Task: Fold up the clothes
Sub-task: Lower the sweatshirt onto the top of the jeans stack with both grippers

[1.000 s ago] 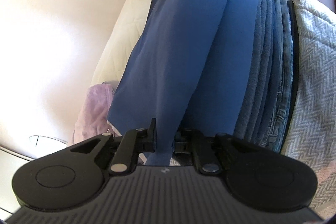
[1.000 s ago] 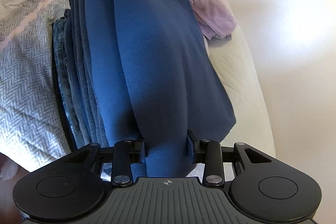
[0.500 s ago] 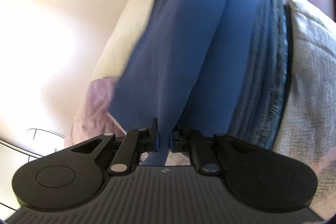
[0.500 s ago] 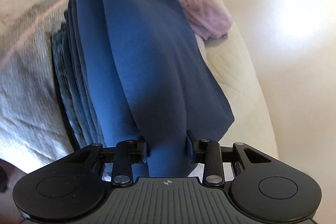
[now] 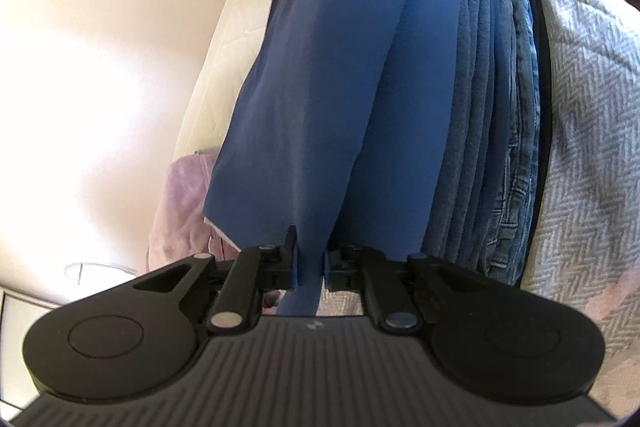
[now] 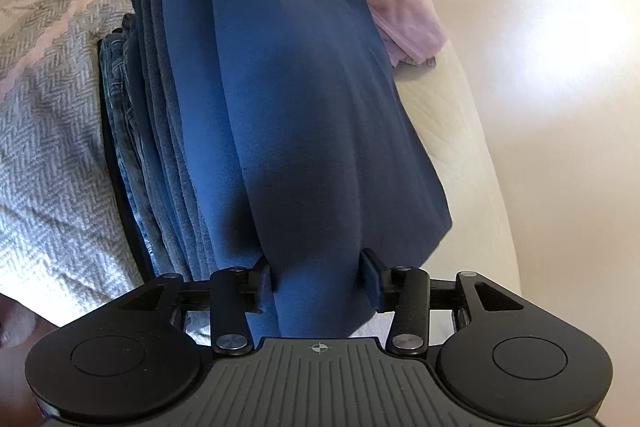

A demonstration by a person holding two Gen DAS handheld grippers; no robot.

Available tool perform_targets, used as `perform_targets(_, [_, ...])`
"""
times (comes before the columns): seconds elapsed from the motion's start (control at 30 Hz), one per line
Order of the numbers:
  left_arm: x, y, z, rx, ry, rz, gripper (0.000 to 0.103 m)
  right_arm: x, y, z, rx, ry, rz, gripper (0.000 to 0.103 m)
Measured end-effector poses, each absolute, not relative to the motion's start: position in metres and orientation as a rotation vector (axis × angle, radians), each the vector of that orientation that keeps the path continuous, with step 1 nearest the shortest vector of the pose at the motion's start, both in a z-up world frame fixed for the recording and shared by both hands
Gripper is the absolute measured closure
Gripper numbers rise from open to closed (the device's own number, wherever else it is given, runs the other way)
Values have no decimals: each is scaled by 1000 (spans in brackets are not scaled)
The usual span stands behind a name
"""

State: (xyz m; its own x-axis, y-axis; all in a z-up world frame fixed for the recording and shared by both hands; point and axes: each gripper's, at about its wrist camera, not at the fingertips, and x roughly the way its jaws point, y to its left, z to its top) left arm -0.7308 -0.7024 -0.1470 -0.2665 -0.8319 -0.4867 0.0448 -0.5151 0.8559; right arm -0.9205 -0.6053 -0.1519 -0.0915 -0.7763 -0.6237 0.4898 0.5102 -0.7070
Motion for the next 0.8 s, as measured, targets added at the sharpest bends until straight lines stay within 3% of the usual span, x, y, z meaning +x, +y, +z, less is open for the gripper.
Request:
perform_targets(0.27, [-711,-678,-113,1334,-809,-1908,91,-918,-589,-142,-133,1223,-1160,52])
perform_targets(0.6, [-701,-675,-29,1078,-424,-2076,87,-929,-560,-127,342,949,-1312,51])
perform_targets(0.77, [-714,-720,-38,1180,-158,-2074,87,-944,-551,-105,542,679,-1345,51])
perform_targets(0.8, [-714,-719,-41,1192,-152,-2071,92,-945,-553,-102,556,654,-1348,51])
